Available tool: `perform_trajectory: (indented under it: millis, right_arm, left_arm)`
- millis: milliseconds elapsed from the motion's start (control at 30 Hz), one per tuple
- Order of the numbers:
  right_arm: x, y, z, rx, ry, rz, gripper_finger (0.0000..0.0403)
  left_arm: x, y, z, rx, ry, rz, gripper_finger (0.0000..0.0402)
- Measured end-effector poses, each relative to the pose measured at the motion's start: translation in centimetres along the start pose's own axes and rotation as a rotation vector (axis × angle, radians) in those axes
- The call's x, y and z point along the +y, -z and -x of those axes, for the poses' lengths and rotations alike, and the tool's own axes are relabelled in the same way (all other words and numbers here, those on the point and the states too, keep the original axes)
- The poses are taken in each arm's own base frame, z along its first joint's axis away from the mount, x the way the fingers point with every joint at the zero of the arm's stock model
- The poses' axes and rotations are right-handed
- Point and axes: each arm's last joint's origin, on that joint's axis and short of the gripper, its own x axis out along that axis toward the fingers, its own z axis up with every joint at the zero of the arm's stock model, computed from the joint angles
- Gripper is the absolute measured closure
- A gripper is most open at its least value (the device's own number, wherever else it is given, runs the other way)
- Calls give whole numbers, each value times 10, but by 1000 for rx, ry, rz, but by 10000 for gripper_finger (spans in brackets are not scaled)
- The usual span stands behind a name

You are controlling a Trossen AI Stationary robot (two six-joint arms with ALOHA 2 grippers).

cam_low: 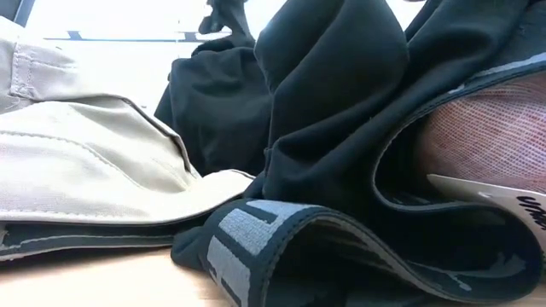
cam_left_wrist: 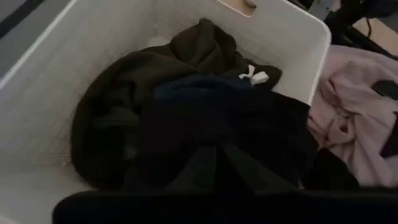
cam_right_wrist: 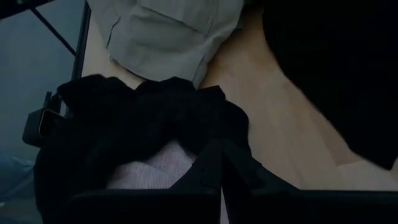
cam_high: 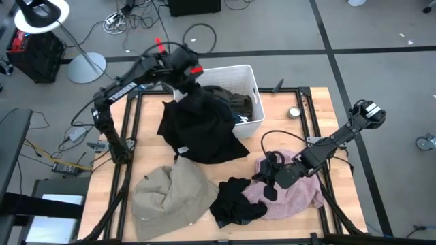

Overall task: Sort clothes
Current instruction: Put the black shirt into the white laundry bin

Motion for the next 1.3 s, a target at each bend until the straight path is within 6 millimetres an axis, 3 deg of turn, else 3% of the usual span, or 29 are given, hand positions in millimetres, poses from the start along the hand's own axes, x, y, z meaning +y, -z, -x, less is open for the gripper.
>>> perform_trajectory:
  millis: [267, 433, 600, 833, 1033, 1300]
  right_arm:
    - [0, -1, 0, -4, -1, -53, 403]
    - [0, -1, 0, -5, -2, -69, 403]
    - [0, -1, 0, -6, -3, -74, 403]
    - [0, -1, 0, -9, -6, -80, 403]
    - [1, -2, 0, -15, -11, -86, 403]
    - [-1, -3, -1, -18, -5, -122, 403]
  left_arm:
    - [7, 14, -49, 94, -12, 17, 304]
    - [7, 17, -47, 105, 3, 8, 284]
    - [3, 9, -17, 19, 25, -12, 283]
    - [-2, 8, 51, -194, 18, -33, 291]
    - [-7, 33, 91, -215, -20, -59, 298]
    - [-16, 81, 114, -152, -113, -120, 313]
